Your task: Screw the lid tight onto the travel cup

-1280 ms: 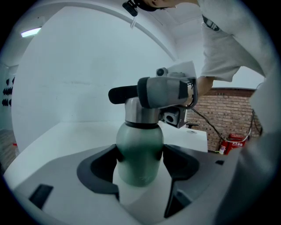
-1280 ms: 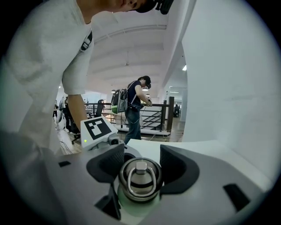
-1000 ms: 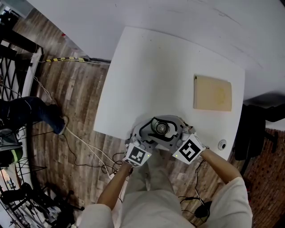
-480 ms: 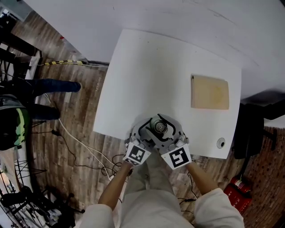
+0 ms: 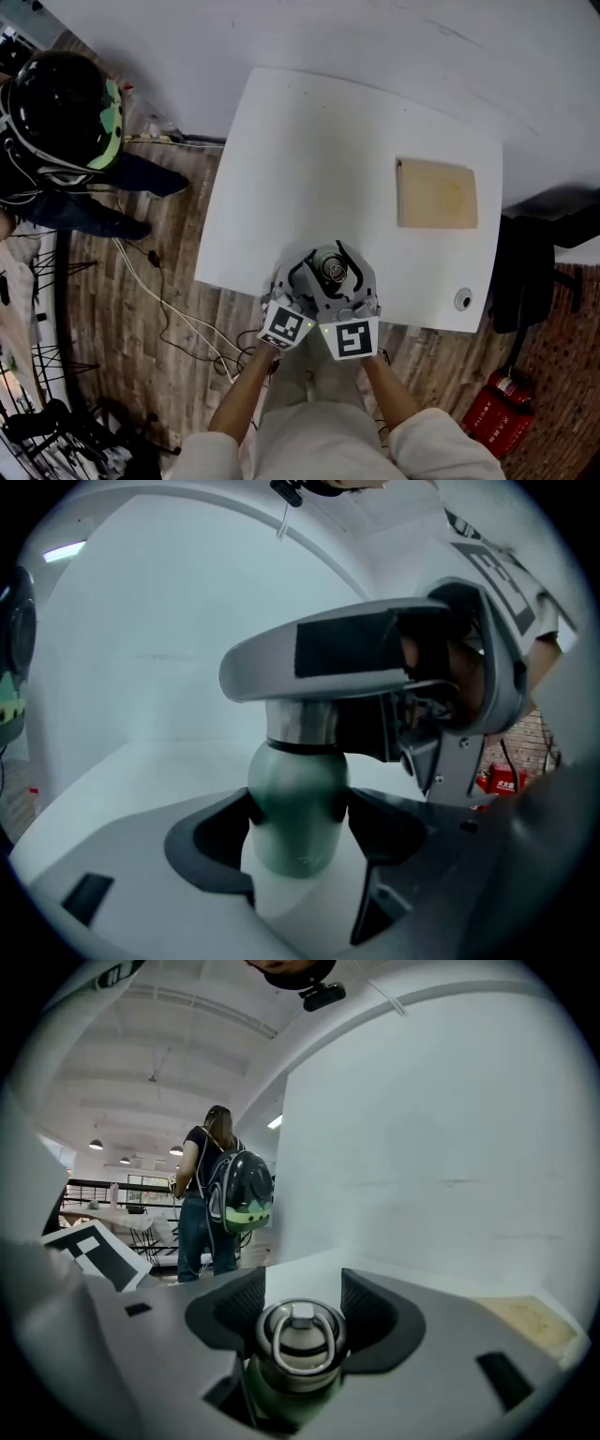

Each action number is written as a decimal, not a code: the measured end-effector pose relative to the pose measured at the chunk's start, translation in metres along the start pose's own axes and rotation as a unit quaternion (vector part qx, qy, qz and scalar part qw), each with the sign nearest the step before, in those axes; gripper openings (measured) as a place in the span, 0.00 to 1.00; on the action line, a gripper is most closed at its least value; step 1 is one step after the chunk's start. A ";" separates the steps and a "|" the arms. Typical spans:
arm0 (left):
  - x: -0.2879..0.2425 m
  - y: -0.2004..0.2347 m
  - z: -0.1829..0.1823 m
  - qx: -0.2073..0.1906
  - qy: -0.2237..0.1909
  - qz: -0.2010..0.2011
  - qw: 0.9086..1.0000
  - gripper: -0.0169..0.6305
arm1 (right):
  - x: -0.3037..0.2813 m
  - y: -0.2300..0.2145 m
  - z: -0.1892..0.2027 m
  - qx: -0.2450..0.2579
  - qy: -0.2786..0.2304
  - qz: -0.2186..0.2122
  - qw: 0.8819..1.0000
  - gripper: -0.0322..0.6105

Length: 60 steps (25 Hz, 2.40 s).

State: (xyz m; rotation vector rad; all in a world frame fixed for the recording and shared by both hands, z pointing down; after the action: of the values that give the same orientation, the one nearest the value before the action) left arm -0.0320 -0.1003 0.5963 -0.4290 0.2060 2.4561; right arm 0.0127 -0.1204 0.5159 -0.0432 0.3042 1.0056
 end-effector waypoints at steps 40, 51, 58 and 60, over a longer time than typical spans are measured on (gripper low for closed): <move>-0.001 0.002 -0.001 0.005 -0.002 0.001 1.000 0.53 | -0.007 -0.006 -0.006 0.115 0.011 -0.393 0.912 0.42; -0.001 0.002 0.000 0.000 0.000 0.000 1.000 0.53 | -0.003 -0.004 -0.002 0.065 0.024 -0.226 0.972 0.42; 0.000 0.001 0.001 0.000 0.002 0.000 1.000 0.53 | -0.003 -0.002 -0.002 0.032 0.031 -0.107 0.993 0.42; 0.000 0.001 0.000 0.000 0.000 -0.001 1.000 0.53 | -0.003 -0.001 -0.003 0.025 0.033 -0.076 0.996 0.42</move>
State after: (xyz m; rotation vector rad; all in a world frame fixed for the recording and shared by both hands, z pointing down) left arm -0.0324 -0.1012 0.5966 -0.4280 0.2060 2.4548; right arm 0.0111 -0.1240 0.5138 -0.0525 0.3803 0.8465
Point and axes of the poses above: the fingertips, and each gripper's own axes: x backward along the fingers, y to its left, z out of its underside, the point moved 6 cm from there along x, backward along the fingers
